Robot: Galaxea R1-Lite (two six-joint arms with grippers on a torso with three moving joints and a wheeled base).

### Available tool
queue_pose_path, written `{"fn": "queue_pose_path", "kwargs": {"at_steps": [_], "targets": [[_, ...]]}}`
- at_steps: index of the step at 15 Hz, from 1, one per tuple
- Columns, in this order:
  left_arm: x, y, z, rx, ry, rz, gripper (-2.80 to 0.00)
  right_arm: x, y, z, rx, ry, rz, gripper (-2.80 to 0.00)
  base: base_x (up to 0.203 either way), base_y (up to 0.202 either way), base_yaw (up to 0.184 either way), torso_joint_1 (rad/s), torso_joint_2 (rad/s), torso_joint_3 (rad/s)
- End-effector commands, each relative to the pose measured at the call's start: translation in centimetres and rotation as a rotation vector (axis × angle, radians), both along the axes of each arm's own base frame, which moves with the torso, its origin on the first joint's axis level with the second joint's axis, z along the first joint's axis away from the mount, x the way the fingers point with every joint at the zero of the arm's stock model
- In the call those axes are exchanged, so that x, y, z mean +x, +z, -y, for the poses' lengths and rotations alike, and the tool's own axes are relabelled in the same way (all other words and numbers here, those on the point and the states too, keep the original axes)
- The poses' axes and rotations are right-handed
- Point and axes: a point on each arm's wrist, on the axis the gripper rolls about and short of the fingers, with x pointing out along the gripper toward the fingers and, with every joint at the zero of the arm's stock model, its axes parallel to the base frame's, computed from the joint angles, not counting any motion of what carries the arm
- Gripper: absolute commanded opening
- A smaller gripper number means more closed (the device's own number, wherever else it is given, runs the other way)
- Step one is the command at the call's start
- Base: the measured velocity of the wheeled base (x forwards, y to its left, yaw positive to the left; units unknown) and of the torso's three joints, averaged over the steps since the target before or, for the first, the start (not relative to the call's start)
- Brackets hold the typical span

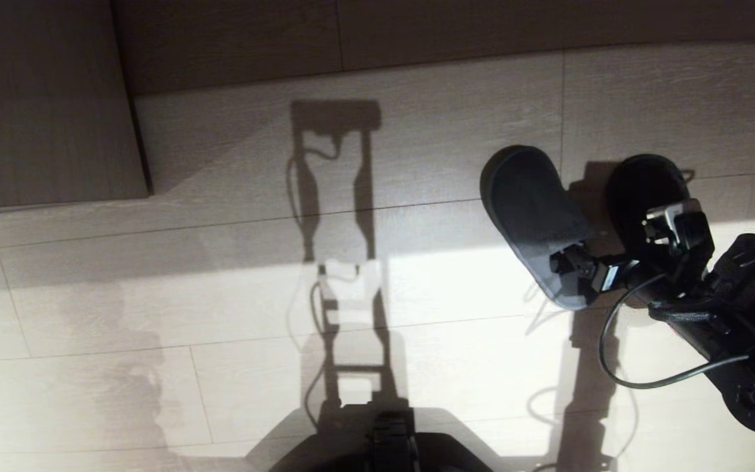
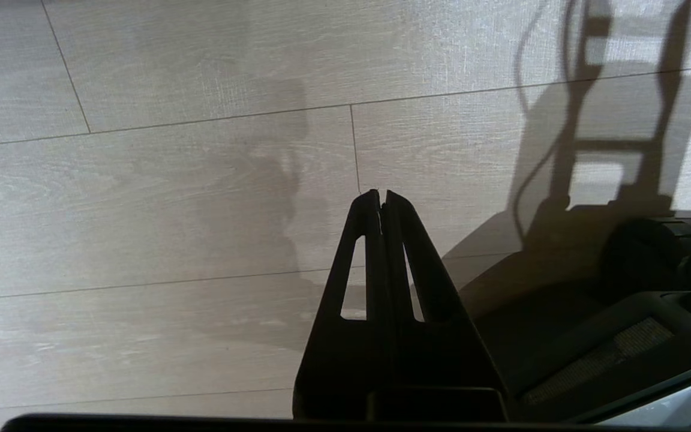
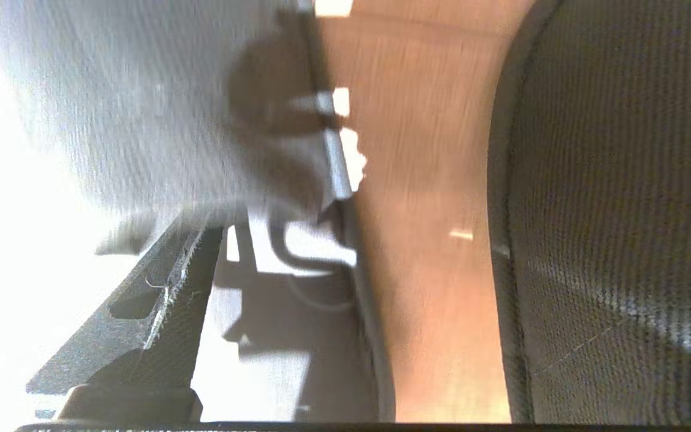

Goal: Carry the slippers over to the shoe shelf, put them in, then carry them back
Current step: Place the slippers on the floor

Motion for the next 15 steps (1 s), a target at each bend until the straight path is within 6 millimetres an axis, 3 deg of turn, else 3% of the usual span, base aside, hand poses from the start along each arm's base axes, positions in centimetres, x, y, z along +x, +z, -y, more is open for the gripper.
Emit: {"fn": "queue_pose_path", "kwargs": {"at_steps": [1,6,11,15], "targets": [[0.0,0.0,0.0,0.0,0.001,0.0,-2.8,-0.6,0.1,0.0,-0.003,0.003,0.003,0.0,0.0,0.0,0.0,0.0,0.0,0.0],[0.0,0.0,0.0,0.0,0.001,0.0,-2.8,-2.1,-0.4,-0.1,-0.012,0.036,-0.035,0.0,0.0,0.0,0.0,0.0,0.0,0.0],[0.0,0.0,0.0,0.0,0.001,0.0,-2.8,-4.4,3.5,0.0,-0.036,0.118,0.098,0.0,0.0,0.0,0.0,0.0,0.0,0.0],[0.0,0.0,0.0,0.0,0.001,0.0,-2.8,-3.2,4.3,-0.3,-0.084,0.239,0.14,0.0,0.0,0.0,0.0,0.0,0.0,0.0]]}}
